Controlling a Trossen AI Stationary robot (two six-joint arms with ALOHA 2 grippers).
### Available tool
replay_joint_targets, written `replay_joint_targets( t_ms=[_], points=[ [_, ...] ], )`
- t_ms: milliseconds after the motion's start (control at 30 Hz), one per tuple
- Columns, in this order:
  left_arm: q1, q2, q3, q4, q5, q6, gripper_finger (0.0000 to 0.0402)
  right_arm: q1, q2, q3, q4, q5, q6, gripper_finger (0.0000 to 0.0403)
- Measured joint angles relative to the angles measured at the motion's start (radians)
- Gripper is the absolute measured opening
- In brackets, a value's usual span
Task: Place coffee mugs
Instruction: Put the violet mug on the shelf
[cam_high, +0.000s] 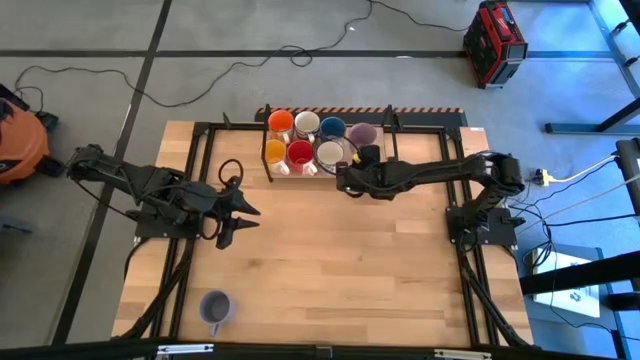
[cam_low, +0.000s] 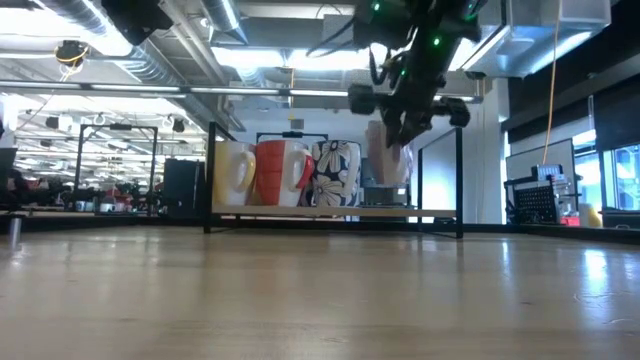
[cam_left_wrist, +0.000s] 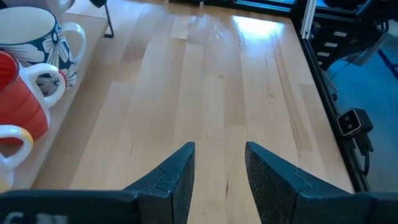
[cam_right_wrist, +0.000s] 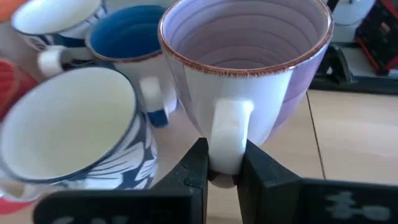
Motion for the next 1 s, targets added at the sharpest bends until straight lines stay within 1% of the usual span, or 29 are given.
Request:
replay_joint_targets(
  t_ms=[100, 267, 467, 900, 1000],
  points=[
    [0.000, 0.000, 0.000, 0.000, 0.000, 0.000, 0.0135, 0.000, 0.027, 0.000, 0.005, 0.009, 0.044, 0.0034],
    [0.000, 0.000, 0.000, 0.000, 0.000, 0.000, 0.0135, 0.000, 0.055, 0.000, 0.040, 0.019, 0.050, 0.0034],
    [0.000, 0.000, 0.000, 0.000, 0.000, 0.000, 0.0135, -0.021, 0.076, 0.000, 0.053, 0.035, 0.096, 0.0034],
    [0.000, 0.000, 0.000, 0.001, 0.000, 0.001, 0.0135, -0.087, 0.099, 0.000, 0.065, -0.027, 0.092, 0.0034],
    [0.000, 0.000, 0.000, 0.001, 0.000, 0.001, 0.0135, -0.092, 0.106, 0.000, 0.073, -0.020, 0.092, 0.0034]
  ],
)
